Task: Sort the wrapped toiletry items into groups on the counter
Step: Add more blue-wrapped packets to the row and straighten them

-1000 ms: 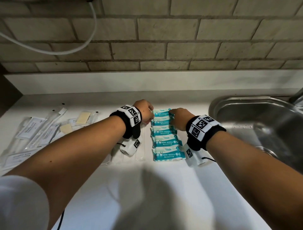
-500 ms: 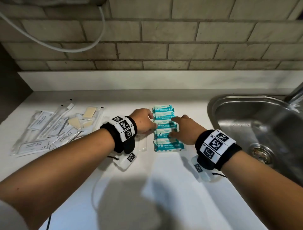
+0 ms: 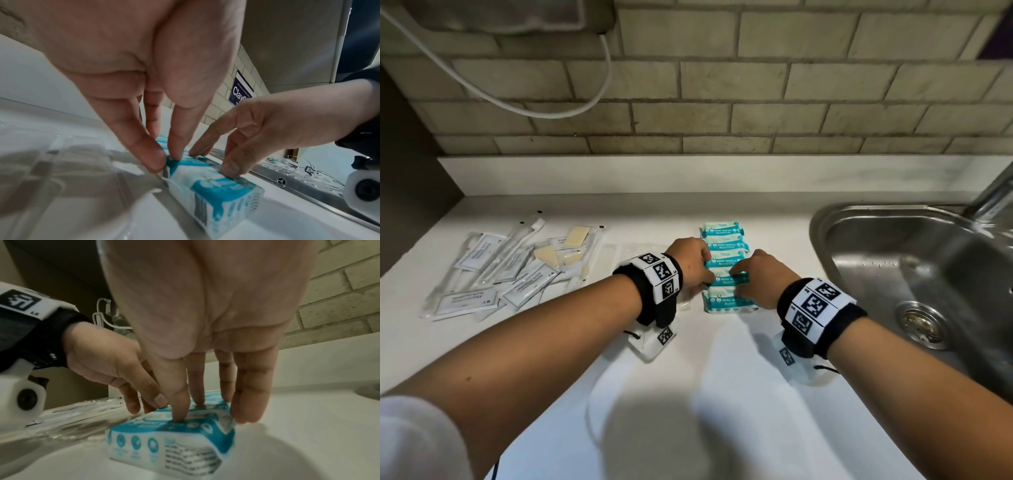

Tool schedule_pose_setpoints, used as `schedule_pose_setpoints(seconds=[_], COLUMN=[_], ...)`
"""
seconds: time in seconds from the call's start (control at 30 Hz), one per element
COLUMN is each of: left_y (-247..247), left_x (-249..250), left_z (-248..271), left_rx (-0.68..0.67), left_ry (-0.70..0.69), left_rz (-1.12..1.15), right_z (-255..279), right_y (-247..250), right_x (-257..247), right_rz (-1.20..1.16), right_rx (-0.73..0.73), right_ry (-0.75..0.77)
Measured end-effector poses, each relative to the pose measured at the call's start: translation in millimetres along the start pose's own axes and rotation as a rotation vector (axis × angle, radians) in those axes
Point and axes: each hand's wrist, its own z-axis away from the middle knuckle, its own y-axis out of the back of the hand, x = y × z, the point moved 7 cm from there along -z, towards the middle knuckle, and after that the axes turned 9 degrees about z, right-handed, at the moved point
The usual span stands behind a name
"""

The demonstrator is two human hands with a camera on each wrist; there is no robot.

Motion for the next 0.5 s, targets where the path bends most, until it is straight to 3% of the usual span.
schedule_pose_setpoints(seconds=[0.37, 0.5], left_y=[22.1, 66.9], left_x=[-9.7, -51.2], left_z=[20.7, 41.9], left_rx=[0.011, 0.078], left_ry=[-0.051, -0.057], left_rz=[0.077, 0.033], right_z=[4.0, 10.7], right_y=[8.0, 8.4], right_x=[-18.7, -60.9], right_rz=[0.144, 0.113], right_rx=[0.022, 0.077], right_ry=[-0.037, 0.095])
